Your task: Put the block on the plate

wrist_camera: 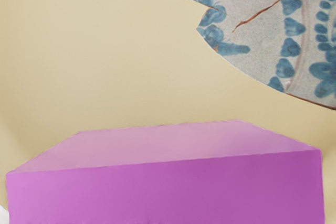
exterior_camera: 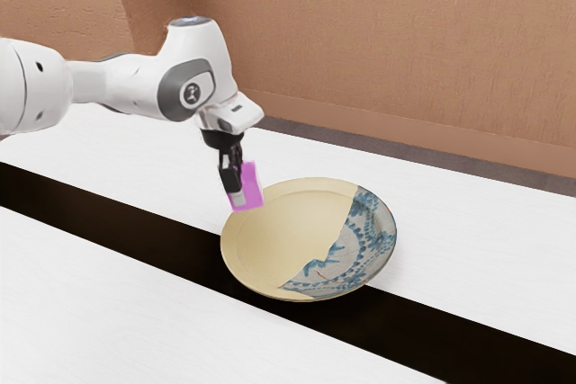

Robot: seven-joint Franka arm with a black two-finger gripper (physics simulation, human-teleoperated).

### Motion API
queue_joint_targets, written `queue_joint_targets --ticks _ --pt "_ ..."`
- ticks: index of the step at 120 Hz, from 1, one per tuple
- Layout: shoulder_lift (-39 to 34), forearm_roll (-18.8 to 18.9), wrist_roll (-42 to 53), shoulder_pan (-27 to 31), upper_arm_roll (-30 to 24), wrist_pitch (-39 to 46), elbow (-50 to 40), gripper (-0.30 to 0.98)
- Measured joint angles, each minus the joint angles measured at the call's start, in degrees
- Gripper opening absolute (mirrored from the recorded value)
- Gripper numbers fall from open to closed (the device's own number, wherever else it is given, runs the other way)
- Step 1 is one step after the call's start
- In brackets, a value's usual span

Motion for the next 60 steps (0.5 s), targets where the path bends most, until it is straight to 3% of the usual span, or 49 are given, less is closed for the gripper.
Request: queue_joint_targets --ticks 35,60 --pt "11.20 0.00 -0.20 -6.53 -0.12 0.57 5.30 0.40" --pt "13.86 0.09 -0.58 -7.36 -0.12 1.30 6.18 0.41"
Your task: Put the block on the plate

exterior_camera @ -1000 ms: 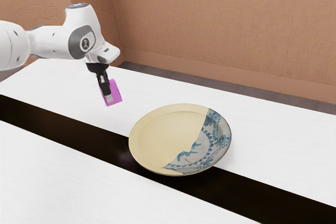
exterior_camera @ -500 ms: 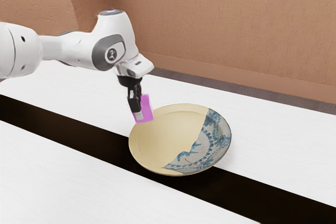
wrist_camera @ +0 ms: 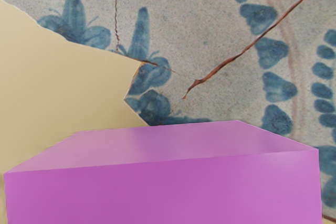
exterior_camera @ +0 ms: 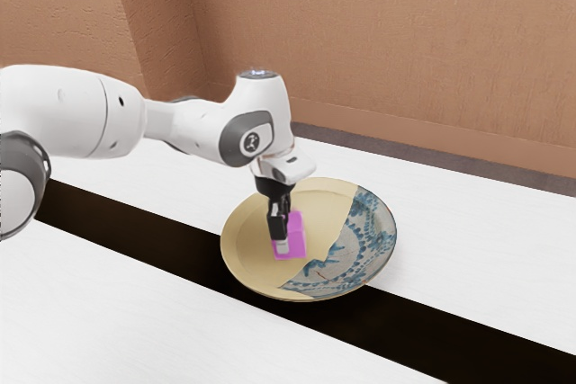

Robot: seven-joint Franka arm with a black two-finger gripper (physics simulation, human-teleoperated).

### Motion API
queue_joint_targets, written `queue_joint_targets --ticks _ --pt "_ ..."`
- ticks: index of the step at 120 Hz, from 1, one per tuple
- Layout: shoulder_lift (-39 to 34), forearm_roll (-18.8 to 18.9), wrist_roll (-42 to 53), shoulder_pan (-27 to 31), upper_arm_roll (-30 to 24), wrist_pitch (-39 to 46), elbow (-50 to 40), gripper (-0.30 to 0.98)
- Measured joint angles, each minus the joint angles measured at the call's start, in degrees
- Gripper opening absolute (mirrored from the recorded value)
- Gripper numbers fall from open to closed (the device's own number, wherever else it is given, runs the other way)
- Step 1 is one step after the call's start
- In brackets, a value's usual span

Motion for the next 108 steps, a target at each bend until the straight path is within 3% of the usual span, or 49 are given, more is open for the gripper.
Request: queue_joint_targets --ticks 10,36,62,108 --pt "0.78 0.03 -0.13 -0.01 0.00 0.30 0.03 0.41" --pt "0.95 -0.13 -0.56 -0.01 0.00 0.72 0.03 0.58" --pt "-6.89 -0.44 -1.86 -0.05 1.59 -1.86 0.18 0.65" --pt "-19.28 0.29 -15.18 0.46 8.16 -17.55 5.74 0.68"
